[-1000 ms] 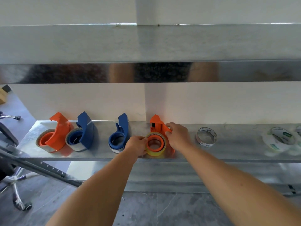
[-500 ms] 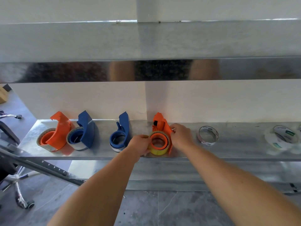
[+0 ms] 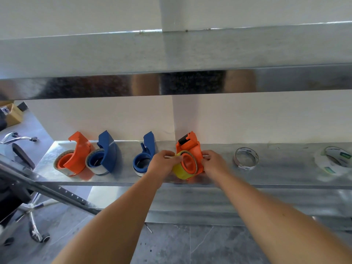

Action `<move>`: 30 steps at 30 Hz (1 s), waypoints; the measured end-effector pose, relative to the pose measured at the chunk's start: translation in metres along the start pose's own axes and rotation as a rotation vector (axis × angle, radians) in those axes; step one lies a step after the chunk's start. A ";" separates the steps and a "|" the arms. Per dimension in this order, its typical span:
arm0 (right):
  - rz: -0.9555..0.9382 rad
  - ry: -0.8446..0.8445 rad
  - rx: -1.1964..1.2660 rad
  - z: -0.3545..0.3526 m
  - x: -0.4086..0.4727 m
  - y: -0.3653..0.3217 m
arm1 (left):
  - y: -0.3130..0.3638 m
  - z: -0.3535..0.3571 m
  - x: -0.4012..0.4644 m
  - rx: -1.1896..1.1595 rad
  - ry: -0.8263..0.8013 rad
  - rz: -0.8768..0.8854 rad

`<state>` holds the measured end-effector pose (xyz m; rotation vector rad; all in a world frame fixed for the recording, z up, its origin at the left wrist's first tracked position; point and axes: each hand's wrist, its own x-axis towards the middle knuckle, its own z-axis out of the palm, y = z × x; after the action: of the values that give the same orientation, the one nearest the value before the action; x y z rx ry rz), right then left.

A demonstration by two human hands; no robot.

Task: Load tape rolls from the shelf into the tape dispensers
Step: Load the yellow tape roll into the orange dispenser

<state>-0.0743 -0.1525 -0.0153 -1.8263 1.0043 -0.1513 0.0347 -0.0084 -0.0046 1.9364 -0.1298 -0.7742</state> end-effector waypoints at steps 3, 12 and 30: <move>0.023 -0.047 -0.046 0.003 0.001 0.006 | 0.000 0.002 -0.006 0.056 0.019 0.025; 0.043 -0.104 -0.012 0.002 0.003 0.014 | 0.004 0.010 -0.013 0.119 -0.037 0.049; 0.001 -0.151 0.066 -0.003 0.000 0.004 | 0.012 0.021 -0.016 -0.016 -0.160 0.025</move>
<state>-0.0781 -0.1553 -0.0170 -1.7497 0.8842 -0.0448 0.0130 -0.0235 0.0069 1.8531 -0.2441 -0.9109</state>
